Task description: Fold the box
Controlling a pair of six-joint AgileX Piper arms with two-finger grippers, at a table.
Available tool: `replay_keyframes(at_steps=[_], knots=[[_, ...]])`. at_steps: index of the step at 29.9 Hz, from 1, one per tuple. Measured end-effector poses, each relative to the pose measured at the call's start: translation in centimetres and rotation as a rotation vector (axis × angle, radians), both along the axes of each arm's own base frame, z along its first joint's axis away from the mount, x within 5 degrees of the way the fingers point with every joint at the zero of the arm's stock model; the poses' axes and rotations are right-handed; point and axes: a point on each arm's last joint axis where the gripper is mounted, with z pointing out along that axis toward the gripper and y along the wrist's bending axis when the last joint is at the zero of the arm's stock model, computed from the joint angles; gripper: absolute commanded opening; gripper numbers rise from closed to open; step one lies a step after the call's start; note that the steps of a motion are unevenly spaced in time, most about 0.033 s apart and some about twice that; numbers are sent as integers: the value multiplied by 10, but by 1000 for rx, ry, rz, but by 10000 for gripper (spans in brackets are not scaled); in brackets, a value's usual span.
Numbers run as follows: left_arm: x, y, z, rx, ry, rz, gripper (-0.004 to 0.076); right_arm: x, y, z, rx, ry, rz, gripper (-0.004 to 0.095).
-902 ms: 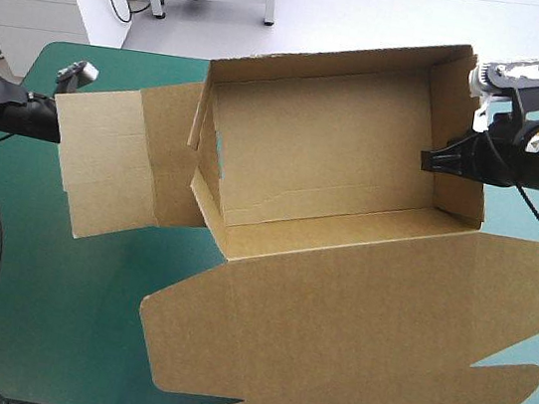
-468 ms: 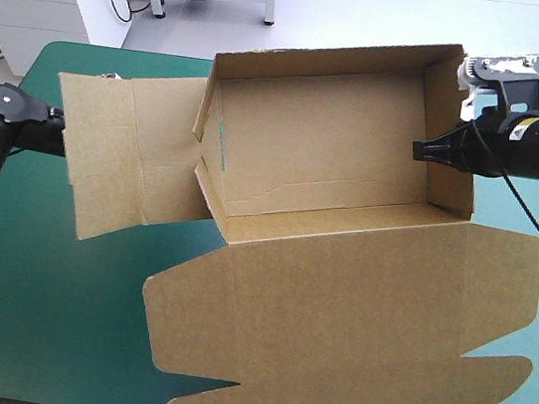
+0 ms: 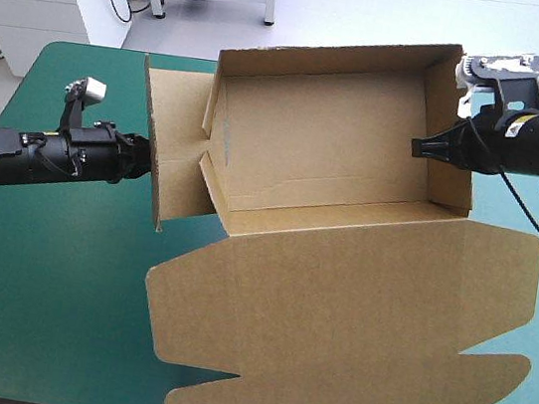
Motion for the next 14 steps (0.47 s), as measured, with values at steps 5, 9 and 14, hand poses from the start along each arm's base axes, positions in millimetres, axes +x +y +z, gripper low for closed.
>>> replay_keyframes(at_steps=[5, 9, 14], knots=[[-3, -14, 4, -52, -5, -47, -8, 0, 0, 0, -4, 0, -2, -19], [-7, -28, 6, -75, -11, -102, -8, 0, -3, -1, -30, 6, -14, -19], [-15, -39, 14, -100, -50, -140, -8, 0, -8, -3, -76, 19, -45, -19]])
